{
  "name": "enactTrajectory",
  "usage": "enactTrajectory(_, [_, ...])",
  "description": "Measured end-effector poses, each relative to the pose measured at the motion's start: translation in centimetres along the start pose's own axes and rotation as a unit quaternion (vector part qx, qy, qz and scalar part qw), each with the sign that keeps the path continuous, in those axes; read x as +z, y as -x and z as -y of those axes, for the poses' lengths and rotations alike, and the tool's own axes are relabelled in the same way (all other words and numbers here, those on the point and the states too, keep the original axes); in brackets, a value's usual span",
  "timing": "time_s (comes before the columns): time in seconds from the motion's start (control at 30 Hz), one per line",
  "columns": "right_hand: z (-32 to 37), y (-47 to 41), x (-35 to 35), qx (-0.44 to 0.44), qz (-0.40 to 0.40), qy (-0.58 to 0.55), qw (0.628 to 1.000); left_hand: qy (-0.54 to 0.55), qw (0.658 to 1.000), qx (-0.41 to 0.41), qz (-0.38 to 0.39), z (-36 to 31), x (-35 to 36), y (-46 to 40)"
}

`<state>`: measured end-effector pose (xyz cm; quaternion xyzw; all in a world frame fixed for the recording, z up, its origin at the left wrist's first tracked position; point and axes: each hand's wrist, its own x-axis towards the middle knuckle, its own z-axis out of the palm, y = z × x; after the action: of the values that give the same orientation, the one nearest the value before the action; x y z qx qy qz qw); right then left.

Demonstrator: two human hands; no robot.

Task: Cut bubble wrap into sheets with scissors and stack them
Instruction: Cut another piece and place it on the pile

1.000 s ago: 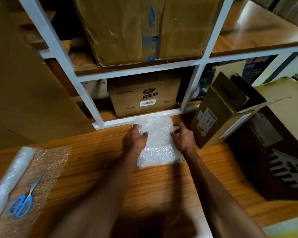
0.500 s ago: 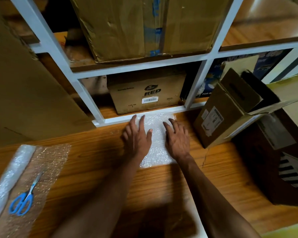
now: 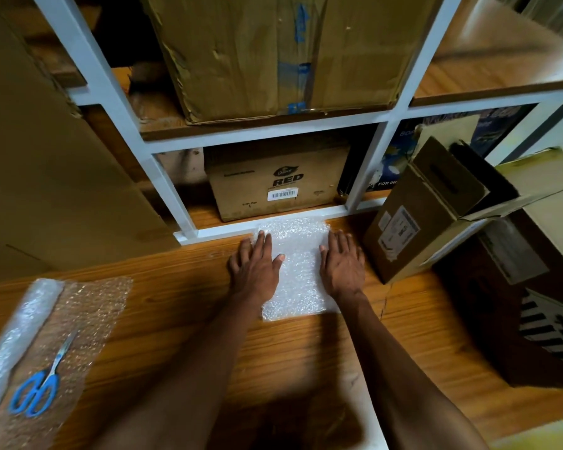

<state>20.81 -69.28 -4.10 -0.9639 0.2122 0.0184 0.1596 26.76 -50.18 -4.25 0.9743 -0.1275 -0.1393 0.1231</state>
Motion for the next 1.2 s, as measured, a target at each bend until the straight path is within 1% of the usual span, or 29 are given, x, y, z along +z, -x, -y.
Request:
enactTrajectory(0.07, [0.1,0.3,-0.6,-0.006,-0.041,-0.021,0.999,0.025,0.999,-0.003,-0.028,0.1,-0.7,0.6])
enactTrajectory(0.17, [0.9,1.7,-1.5,-0.046,-0.111,-0.041,0.992,0.042,0.996,0.001,-0.073,0.5,-1.6,1.8])
enactTrajectory(0.27, [2.3,3.7,-1.8,-0.087,-0.118,-0.059,0.987,0.054,0.994,0.016,-0.090,1.2,-2.4,3.6])
enactTrajectory(0.37, [3.8,6.0,-0.5,-0.165,-0.144,-0.092,0.971,0.074,0.992,0.027,-0.100,2.5,-3.1,5.9])
enactTrajectory(0.43, [5.3,7.9,0.4,-0.182,-0.145,-0.095,0.968,0.084,0.990,0.029,-0.108,4.0,-3.2,7.6])
enactTrajectory(0.5, [7.2,10.0,1.1,-0.199,-0.134,-0.094,0.966,0.081,0.989,0.023,-0.119,6.0,-2.9,9.3])
enactTrajectory(0.67, [12.3,15.0,3.9,-0.254,-0.082,-0.093,0.959,0.073,0.987,-0.023,-0.144,11.9,-1.1,13.4])
enactTrajectory(0.8, [17.0,18.2,7.3,-0.276,-0.040,-0.125,0.952,0.070,0.982,-0.042,-0.172,18.0,-0.4,16.2])
enactTrajectory(0.93, [22.3,20.9,10.0,-0.248,0.024,-0.157,0.956,0.062,0.976,-0.050,-0.202,24.1,-1.1,18.8])
enactTrajectory(1.0, [25.4,22.3,11.2,-0.238,0.051,-0.152,0.958,0.060,0.972,-0.063,-0.219,27.4,-1.9,20.1])
enactTrajectory(1.1, [29.9,24.2,12.6,-0.196,0.112,-0.133,0.965,0.065,0.967,-0.084,-0.231,32.3,-3.2,21.9])
enactTrajectory(1.2, [33.6,25.8,14.1,-0.149,0.133,-0.130,0.971,0.067,0.960,-0.118,-0.245,36.4,-4.6,23.8])
